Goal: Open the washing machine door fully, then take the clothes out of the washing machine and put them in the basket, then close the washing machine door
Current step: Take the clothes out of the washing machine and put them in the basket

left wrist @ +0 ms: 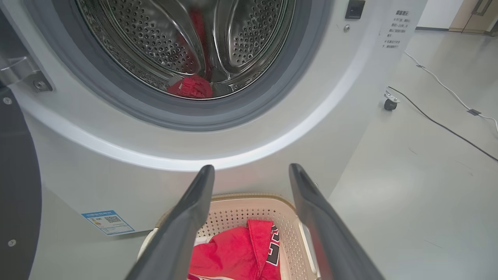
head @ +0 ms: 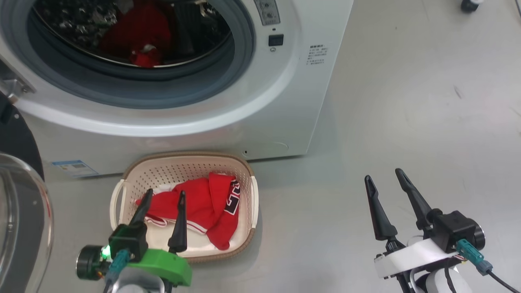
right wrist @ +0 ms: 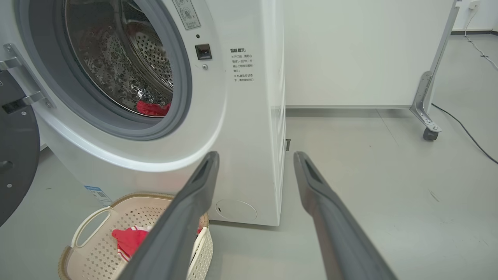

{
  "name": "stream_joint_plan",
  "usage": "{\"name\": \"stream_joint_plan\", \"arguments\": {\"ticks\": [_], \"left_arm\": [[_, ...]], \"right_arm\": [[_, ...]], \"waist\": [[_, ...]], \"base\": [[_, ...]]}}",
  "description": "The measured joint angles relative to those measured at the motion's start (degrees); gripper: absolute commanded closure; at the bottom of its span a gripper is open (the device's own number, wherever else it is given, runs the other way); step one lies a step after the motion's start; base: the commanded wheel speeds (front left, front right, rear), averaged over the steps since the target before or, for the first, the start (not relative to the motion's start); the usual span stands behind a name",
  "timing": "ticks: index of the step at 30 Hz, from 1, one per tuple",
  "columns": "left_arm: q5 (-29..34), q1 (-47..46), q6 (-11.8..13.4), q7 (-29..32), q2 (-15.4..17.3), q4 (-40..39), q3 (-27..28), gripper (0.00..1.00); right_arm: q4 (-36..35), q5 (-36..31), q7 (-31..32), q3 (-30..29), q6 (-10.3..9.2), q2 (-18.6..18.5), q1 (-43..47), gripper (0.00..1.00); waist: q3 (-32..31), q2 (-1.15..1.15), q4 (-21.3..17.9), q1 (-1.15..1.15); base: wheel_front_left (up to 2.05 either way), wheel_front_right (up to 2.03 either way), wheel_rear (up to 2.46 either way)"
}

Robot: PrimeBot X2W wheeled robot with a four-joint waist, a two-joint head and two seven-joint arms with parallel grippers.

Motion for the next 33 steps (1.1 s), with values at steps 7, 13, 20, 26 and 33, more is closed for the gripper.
{"name": "stream_joint_plan", "arguments": {"ticks": [7,13,20,26,33], "left_arm": [[-1.22,-6.74,0.00,3.05,-0.07,2.23,0.57,0.00],[-1.80,-15.06,0.01,6.44,0.78,2.99,3.16,0.00],[-1.25,-26.60,-0.07,11.92,4.78,2.89,4.74,0.00],[-1.15,-35.62,-1.56,19.24,8.15,6.34,5.20,0.00],[-0.85,-42.73,-2.09,26.60,11.65,10.07,5.90,0.00]], "right_arm": [[-0.71,-0.31,0.00,1.21,0.47,-0.04,-3.27,0.00],[-1.49,0.58,0.00,3.31,0.97,-0.11,-7.52,0.00],[-1.91,2.37,0.00,3.92,1.00,-0.20,-12.13,0.00],[-1.40,4.95,0.00,4.27,1.01,-0.24,-14.93,0.00],[0.05,6.32,0.00,6.09,1.43,-0.29,-15.03,0.00]], "waist": [[5.36,0.00,-0.92,0.00],[10.04,0.00,-2.27,0.00],[15.43,0.00,-4.57,0.01],[19.29,0.00,-7.52,0.01],[20.99,0.00,-10.15,0.01]], "base": [[0.00,0.00,0.00],[0.00,0.00,0.00],[0.00,0.00,0.00],[0.00,0.00,0.00],[0.00,0.00,0.00]]}}
